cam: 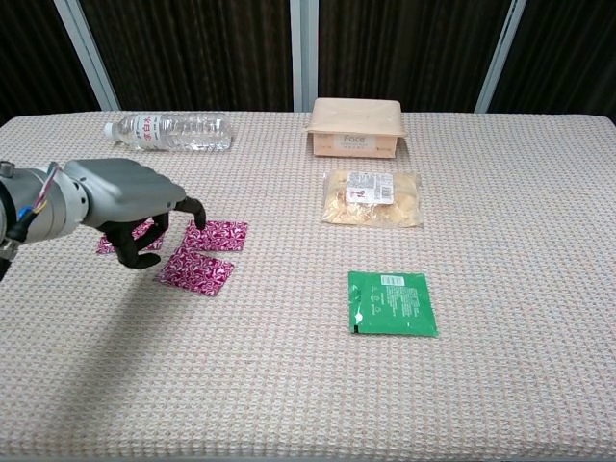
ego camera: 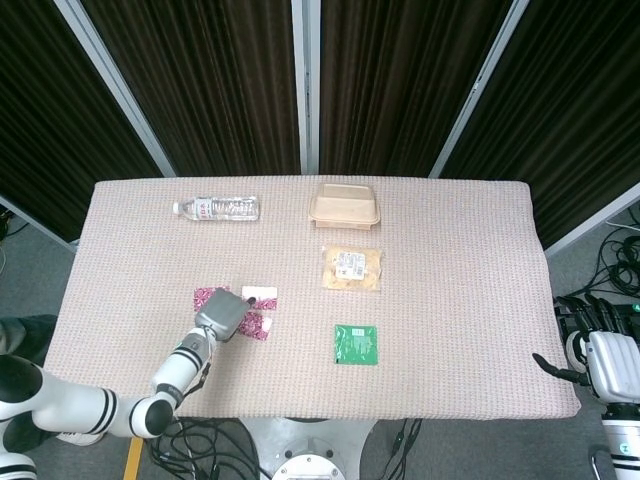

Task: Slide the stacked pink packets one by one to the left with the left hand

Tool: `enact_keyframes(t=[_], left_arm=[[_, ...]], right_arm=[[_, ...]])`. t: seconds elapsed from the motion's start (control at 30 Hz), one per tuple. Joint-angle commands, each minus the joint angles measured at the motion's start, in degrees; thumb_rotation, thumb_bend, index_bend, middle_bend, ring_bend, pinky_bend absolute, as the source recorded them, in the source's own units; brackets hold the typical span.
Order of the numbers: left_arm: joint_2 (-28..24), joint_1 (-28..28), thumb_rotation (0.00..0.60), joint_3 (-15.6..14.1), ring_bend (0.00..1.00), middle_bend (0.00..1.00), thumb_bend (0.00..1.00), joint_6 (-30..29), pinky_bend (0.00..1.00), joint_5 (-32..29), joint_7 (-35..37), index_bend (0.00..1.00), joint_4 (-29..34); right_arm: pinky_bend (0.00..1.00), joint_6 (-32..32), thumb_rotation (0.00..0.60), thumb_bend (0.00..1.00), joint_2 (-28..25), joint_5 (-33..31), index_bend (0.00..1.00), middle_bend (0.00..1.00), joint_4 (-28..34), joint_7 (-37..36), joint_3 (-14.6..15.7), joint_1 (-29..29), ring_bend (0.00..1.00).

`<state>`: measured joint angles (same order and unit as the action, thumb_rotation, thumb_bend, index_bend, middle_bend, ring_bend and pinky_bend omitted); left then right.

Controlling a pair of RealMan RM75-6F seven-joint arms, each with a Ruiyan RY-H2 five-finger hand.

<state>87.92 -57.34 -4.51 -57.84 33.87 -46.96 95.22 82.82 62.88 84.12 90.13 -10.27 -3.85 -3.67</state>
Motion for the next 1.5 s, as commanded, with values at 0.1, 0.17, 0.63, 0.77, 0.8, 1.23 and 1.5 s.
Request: enact_keyframes(t=[0.1, 0.17, 0.63, 0.77, 0.8, 1.23, 1.5], left_arm=[[4.7, 2.2, 0.600, 2.9, 0.79, 0.79, 0.37, 0.0, 0.93, 6.9, 6.4, 0.33, -9.1], [6.5, 2.6, 0.600, 4.2, 0.79, 0.79, 0.34, 1.2, 0.93, 7.8, 8.9, 0.35, -12.5], [12.8, 1.1, 0.600, 8.4, 0.79, 0.80, 0.24, 8.6, 0.93, 4.2, 9.5, 0.37, -22.9], [14.2, 0.8, 0.600, 9.4, 0.79, 0.80, 0.24, 9.2, 0.93, 2.8, 9.0, 0.38, -25.2], [14.6, 0.8, 0.600, 9.6, 0.79, 0.80, 0.24, 9.2, 0.93, 2.6, 8.9, 0.38, -25.7], [16.2, 0.6, 0.600, 10.0, 0.79, 0.80, 0.24, 10.5, 0.93, -0.1, 6.3, 0.38, -29.1], [16.2, 1.2, 0.600, 10.1, 0.79, 0.80, 0.24, 11.1, 0.93, -0.1, 6.4, 0.38, -29.9]], right_arm=[[0.01, -0.1, 0.463, 0.06, 0.0, -0.1, 0.16, 0.16, 0.0, 0.0, 0.0, 0.0, 0.06], [0.01, -0.1, 0.466, 0.06, 0.1, -0.3, 0.16, 0.16, -0.1, -0.1, -0.1, 0.0, 0.06], [0.01, -0.7, 0.469, 0.06, 0.0, -0.8, 0.16, 0.16, -0.6, -0.3, -0.2, -0.1, 0.06], [0.01, -0.8, 0.468, 0.06, -0.1, -0.9, 0.16, 0.16, -0.6, -0.4, -0.2, -0.1, 0.06], [0.01, -0.7, 0.464, 0.06, -0.1, -0.9, 0.16, 0.16, -0.6, -0.4, -0.2, 0.0, 0.06], [0.01, -1.0, 0.462, 0.06, -0.2, -1.4, 0.16, 0.16, -1.1, -0.8, -0.3, 0.1, 0.06], [0.01, -1.1, 0.466, 0.05, -0.1, -1.3, 0.16, 0.16, -1.1, -0.7, -0.3, -0.1, 0.06]])
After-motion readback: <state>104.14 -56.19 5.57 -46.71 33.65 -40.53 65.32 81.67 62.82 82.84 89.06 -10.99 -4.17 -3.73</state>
